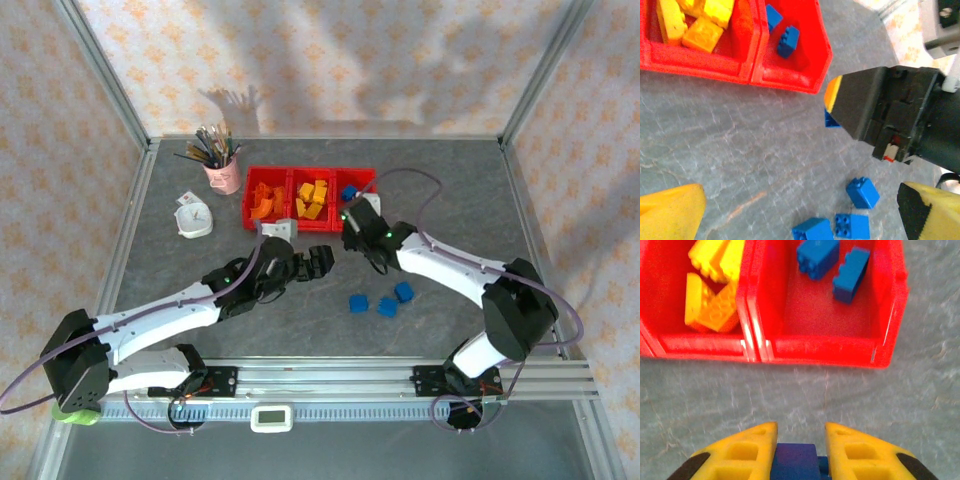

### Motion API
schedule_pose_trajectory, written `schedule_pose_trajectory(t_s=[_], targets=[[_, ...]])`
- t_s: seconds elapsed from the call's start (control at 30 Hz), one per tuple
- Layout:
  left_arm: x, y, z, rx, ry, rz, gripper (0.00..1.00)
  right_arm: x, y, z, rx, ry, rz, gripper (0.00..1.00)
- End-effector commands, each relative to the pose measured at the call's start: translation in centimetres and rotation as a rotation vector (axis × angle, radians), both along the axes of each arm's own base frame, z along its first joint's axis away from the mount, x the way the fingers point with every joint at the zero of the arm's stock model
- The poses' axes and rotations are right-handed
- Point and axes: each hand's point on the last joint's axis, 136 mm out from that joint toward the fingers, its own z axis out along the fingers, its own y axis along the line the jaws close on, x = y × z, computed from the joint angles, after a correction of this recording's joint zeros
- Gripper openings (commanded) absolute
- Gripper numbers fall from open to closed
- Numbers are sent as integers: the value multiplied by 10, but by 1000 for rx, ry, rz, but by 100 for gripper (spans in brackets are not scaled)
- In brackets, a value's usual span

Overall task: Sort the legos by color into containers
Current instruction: Place the lego in the container.

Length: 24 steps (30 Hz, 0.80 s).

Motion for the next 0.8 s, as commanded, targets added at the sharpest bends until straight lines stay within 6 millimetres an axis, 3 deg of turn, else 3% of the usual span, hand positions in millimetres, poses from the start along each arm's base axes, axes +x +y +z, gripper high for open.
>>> schedule_pose_trajectory(t_s=[0.0, 0.23, 0.43, 0.53, 0.63, 0.77], targets=[[16, 7, 13, 16, -31, 27, 99, 27, -11, 16, -63, -59, -25, 18], [46, 30, 26, 16, -65, 113, 99, 88, -12, 23, -101, -102, -50, 19], [61, 37, 22, 33, -58, 144, 99, 133, -12, -1, -133, -72, -65, 20], [64, 38, 21, 37, -56, 151, 99, 145, -10, -15, -144, -45, -62, 20], [66, 40, 22, 35, -62, 155, 99, 150, -4, -20, -132, -49, -38, 27], [66, 41, 22, 41, -61, 152, 99, 151, 0, -12, -115, -65, -23, 37]])
